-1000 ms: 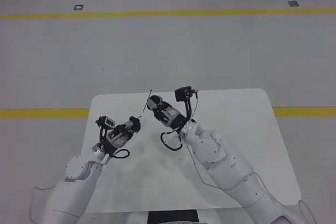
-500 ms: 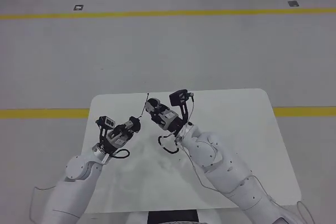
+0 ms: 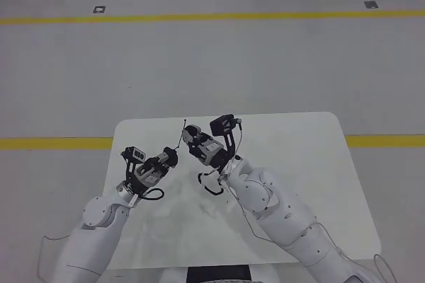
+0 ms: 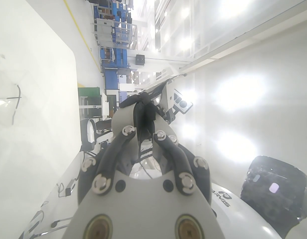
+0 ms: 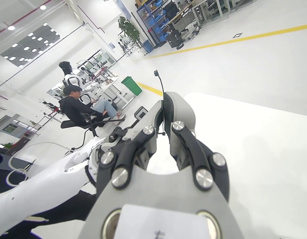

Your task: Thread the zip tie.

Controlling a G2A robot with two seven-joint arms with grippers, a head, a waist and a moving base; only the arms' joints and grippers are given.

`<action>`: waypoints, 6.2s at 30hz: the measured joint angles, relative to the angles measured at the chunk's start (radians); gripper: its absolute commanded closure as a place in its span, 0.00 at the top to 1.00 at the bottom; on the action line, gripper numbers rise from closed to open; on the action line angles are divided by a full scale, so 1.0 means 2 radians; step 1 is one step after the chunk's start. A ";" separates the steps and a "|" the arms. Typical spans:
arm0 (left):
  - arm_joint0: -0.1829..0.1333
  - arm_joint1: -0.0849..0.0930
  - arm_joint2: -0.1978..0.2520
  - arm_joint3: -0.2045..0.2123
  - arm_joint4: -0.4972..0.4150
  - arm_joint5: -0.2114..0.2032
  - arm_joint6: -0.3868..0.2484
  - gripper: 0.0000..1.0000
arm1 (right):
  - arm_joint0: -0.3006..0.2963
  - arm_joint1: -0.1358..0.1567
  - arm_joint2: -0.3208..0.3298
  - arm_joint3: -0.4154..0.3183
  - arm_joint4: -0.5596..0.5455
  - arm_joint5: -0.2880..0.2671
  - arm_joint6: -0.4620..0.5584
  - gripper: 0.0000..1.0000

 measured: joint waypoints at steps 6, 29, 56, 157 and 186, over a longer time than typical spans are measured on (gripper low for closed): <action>0.000 0.000 0.000 0.000 0.000 0.000 0.000 0.00 | -0.001 -0.001 0.001 0.000 -0.004 0.001 0.004 0.00; 0.000 0.000 0.000 0.000 0.000 0.000 0.000 0.00 | -0.006 -0.006 -0.001 0.000 -0.032 0.003 0.022 0.00; 0.000 0.000 0.000 0.000 0.000 0.000 0.000 0.00 | -0.008 -0.008 0.004 0.009 -0.052 -0.018 0.037 0.00; 0.018 -0.006 -0.023 -0.027 -0.431 0.340 0.036 0.00 | -0.017 -0.001 -0.015 -0.004 -0.382 -0.019 -0.016 0.36; 0.018 -0.006 -0.023 -0.027 -0.431 0.340 0.036 0.00 | -0.009 -0.014 -0.030 0.000 -0.382 -0.022 -0.017 0.20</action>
